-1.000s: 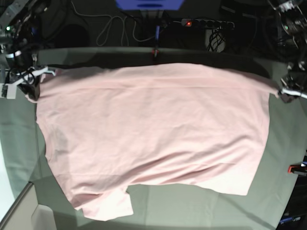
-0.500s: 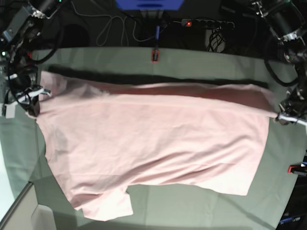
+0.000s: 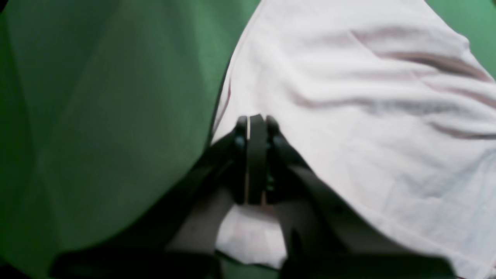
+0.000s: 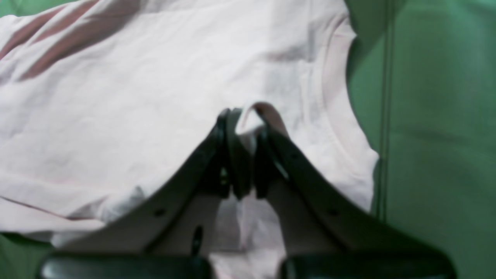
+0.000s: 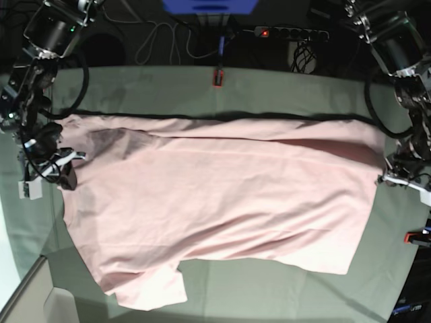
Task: Layout the t-shirt on the table in an organized manner, then fold the t-shirt properly
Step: 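Grasp the shirt edge with both grippers, one at each end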
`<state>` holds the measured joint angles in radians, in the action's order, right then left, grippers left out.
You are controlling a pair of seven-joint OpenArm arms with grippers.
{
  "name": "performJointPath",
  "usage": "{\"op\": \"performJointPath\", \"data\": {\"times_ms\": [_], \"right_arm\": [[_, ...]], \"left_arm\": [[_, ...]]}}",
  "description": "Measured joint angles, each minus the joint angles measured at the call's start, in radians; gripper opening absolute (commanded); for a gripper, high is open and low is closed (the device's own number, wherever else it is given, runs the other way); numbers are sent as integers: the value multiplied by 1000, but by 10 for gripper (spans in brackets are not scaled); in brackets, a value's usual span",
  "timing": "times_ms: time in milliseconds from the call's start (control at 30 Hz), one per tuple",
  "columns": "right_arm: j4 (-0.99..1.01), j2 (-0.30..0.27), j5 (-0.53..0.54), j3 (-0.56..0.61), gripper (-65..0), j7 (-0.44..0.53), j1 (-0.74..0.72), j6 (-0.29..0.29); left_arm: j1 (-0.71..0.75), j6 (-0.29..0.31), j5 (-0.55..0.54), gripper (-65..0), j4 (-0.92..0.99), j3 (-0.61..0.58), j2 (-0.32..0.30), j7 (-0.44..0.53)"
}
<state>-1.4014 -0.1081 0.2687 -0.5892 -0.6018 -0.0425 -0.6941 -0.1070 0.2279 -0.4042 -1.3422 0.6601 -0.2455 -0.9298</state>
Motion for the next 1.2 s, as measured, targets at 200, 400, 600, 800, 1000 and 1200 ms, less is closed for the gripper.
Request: {"op": "performJointPath", "data": {"times_ms": [200, 400, 600, 800, 1000, 1200], "right_arm": [[68, -26, 0, 5, -650, -6, -64, 0], [127, -98, -3, 117, -560, -10, -78, 0], [126, -106, 2, 142, -323, -4, -78, 0], [126, -100, 2, 44, -283, -2, -80, 0], [77, -107, -1, -92, -285, 3, 2, 6], [5, -72, 0, -110, -285, 2, 116, 3]], "left_arm": [[-35, 0, 4, -644, 54, -2, -1, 44], [-63, -7, 7, -527, 79, -2, 0, 24], [-68, -7, 8, -201, 99, -5, 0, 27], [-34, 4, -13, -90, 16, 0, 1, 32], [145, 0, 2, -113, -51, 2, 13, 25], [198, 4, -2, -119, 17, -7, 40, 163]]}}
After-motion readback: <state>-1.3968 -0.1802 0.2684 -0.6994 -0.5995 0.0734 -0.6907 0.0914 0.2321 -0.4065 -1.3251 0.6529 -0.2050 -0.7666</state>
